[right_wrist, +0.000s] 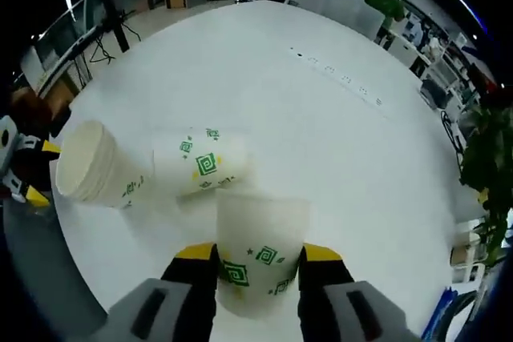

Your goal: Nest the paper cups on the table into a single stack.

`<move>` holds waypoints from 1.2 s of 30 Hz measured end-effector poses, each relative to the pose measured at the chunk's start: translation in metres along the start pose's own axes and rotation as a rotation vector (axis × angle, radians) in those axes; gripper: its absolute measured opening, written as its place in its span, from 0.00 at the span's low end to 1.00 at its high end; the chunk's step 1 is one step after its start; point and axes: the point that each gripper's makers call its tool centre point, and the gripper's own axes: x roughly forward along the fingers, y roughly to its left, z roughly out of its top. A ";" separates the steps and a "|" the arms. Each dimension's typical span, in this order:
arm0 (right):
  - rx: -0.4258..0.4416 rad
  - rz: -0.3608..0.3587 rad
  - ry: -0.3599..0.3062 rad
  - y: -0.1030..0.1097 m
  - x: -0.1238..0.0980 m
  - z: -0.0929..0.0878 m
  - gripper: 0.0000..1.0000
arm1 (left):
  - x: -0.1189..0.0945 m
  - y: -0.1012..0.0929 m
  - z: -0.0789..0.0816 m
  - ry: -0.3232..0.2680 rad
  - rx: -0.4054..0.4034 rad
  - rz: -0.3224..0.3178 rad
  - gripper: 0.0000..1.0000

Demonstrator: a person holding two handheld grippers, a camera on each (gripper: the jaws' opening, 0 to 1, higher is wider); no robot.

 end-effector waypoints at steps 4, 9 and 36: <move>0.009 -0.006 -0.061 0.005 -0.011 0.008 0.38 | 0.000 0.006 0.000 -0.009 -0.025 0.004 0.43; -0.035 -0.019 -0.135 0.018 -0.029 0.019 0.38 | -0.004 0.003 0.004 -0.021 -0.056 0.000 0.43; -0.252 0.022 -0.396 0.085 -0.081 0.074 0.37 | -0.013 -0.006 0.124 -0.188 -0.018 -0.067 0.44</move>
